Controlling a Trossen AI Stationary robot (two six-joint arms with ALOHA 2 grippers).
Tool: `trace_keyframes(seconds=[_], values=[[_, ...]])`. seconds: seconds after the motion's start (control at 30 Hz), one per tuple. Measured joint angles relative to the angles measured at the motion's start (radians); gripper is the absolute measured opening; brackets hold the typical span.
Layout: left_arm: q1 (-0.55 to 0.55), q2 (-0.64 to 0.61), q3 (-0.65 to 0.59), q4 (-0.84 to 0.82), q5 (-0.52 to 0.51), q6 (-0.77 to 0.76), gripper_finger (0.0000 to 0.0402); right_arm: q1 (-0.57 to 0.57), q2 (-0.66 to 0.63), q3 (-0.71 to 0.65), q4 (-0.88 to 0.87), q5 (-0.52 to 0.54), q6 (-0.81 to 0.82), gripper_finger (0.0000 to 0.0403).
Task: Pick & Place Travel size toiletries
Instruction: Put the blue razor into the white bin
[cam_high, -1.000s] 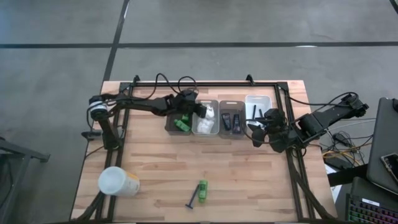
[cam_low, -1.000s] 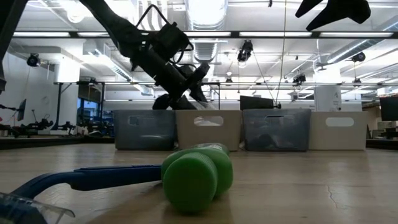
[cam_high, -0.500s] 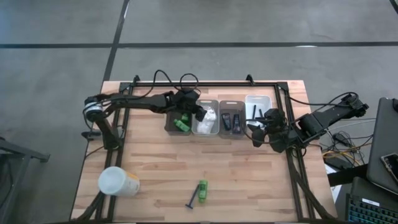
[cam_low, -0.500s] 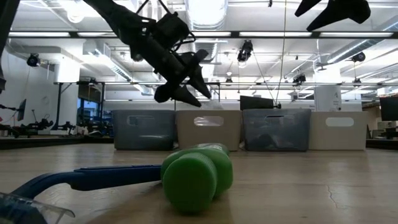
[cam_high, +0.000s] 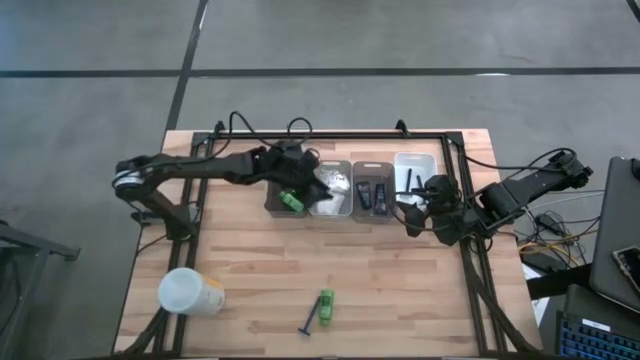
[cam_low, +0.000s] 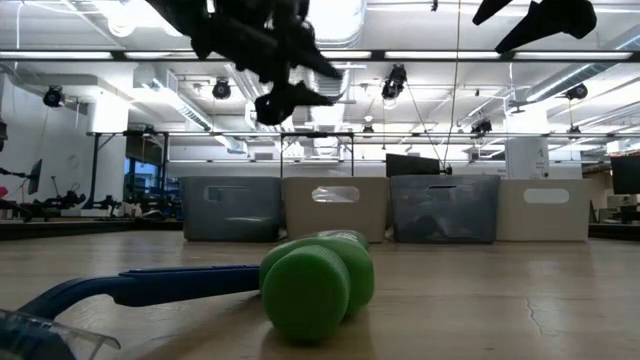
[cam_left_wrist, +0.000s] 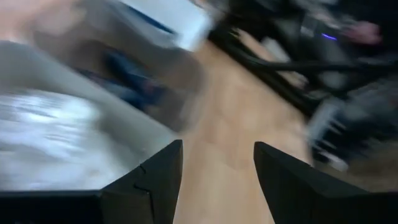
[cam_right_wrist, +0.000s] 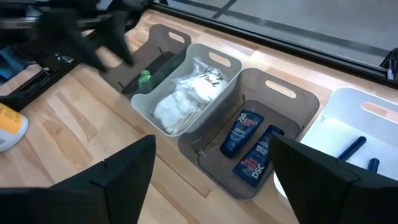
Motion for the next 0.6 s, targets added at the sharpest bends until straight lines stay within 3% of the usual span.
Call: trace_keyframes(seconds=[0.07, 0.33, 0.6], values=[[-0.019, -0.006, 0.000, 0.011, 0.048, -0.024, 0.0202, 0.000, 0.000, 0.000, 0.000, 0.000, -0.006, 0.0315], [-0.052, -0.006, 0.000, 0.085, 0.050, -0.165, 0.0202, 0.000, 0.000, 0.000, 0.003, 0.002, -0.028, 0.0343], [-0.149, -0.009, 0.000, -0.110, 0.050, -0.198, 0.0202, 0.000, 0.004, 0.000, 0.014, -0.076, 0.003, 0.0361]])
